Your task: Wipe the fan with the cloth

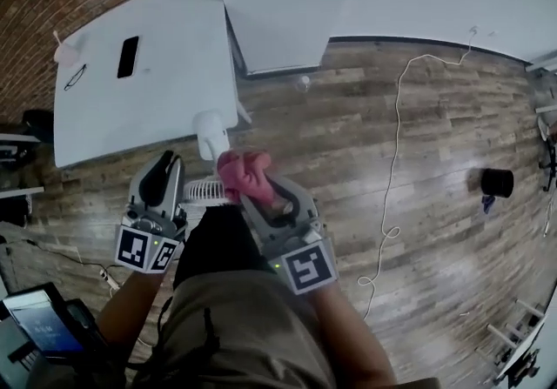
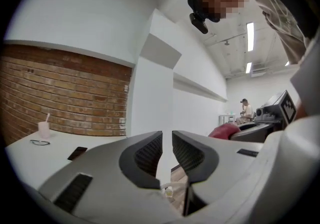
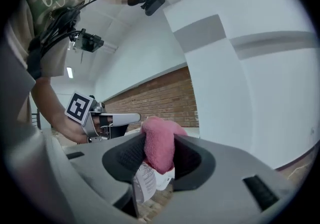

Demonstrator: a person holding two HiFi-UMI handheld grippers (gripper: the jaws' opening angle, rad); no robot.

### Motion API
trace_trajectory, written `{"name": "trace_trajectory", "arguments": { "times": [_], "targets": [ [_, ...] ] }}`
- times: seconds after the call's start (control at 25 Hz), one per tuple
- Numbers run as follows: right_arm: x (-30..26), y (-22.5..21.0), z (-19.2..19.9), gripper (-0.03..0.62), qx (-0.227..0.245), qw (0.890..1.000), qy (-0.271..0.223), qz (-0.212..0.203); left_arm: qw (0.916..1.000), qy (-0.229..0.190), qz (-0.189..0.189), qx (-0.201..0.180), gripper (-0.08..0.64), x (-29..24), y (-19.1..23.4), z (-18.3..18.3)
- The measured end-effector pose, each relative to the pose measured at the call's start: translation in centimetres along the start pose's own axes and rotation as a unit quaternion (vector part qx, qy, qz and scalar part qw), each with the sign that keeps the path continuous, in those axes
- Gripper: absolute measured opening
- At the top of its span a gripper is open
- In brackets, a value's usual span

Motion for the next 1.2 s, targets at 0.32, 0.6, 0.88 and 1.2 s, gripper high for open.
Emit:
{"name": "trace_trajectory", "arguments": {
  "times": [0.32,0.6,0.88,1.2],
  "targets": [
    [-0.7,-2.4,-0.4,0.156,0.020,0.996,0.009,-0.090,0.9968,0.002,-0.080,-0.009,0.063,2.5,-2.4,-0.5],
    [-1.6,-3.3,-0.3,0.160,0.063,0.986,0.051,-0.147,0.9895,-0.013,-0.144,0.008,0.063,3.3,-2.8,-1.2],
    [-4.1,-6.6,-0.9,0.165,0.084,0.955,0.033,-0.283,0.9594,0.005,-0.281,-0.022,0.063,2.1,-6.2,-1.9],
    [-5.9,-8.2,-0.3,0.172,0.128,0.876,0.097,-0.456,0.8878,0.018,-0.460,0.010,0.077,2.0,-14.4,-2.0]
  ]
}}
Point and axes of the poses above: the fingertips, and each gripper's own axes: x backward along the fingers, y to its left, z out of its underside, the point moved 8 cm from there along x, backward along the fingers, and after that the axes turned 6 degrees about -x, right-handed, at the moved point
